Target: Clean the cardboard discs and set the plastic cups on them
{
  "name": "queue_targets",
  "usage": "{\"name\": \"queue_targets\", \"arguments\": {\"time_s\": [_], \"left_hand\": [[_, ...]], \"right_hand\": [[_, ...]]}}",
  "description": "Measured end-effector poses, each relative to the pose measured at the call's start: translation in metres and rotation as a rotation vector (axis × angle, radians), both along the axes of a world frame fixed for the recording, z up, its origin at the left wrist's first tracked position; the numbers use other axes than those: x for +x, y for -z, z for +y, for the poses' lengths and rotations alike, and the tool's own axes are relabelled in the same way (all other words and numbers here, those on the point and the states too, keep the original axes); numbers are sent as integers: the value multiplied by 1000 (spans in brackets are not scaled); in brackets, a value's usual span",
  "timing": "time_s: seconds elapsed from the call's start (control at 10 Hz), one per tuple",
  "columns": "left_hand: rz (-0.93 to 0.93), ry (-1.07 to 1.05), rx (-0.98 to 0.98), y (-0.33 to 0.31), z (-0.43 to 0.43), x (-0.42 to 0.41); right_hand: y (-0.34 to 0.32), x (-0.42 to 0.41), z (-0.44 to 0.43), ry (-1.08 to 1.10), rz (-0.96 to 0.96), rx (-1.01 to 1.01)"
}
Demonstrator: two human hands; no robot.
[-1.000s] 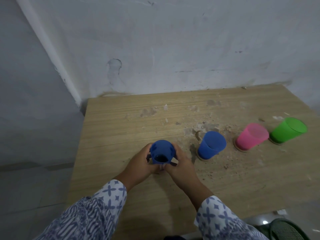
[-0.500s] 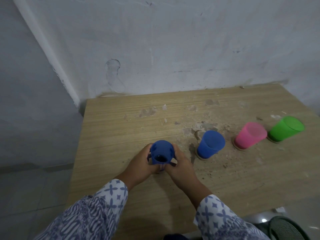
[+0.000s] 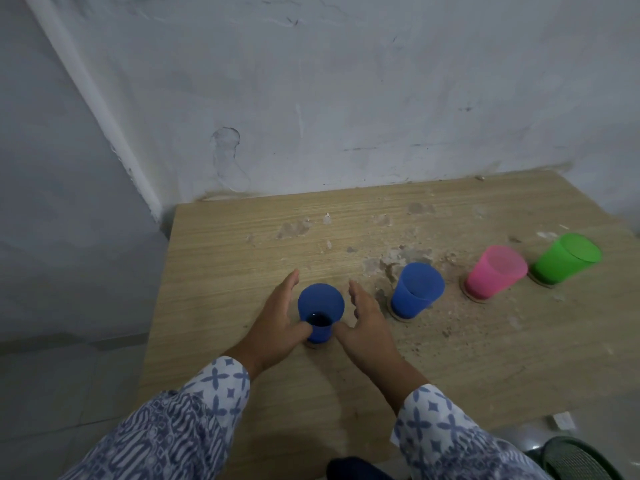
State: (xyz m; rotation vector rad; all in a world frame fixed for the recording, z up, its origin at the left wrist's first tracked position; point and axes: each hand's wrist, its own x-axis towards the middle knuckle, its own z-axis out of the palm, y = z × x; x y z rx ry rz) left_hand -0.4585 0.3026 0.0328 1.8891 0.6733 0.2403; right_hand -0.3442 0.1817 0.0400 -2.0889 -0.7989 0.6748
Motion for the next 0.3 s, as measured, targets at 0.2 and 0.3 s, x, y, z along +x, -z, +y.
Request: {"name": "queue_targets", "arguments": {"time_s": [0.2,0.3], "left_hand": [[-104,-10,211,-37,-1,25],[-119,-17,389,-55,-5,49]], "right_hand": [[-36,18,-4,-38,-190,87],[-59,34,-1,-63,-300,129]]}}
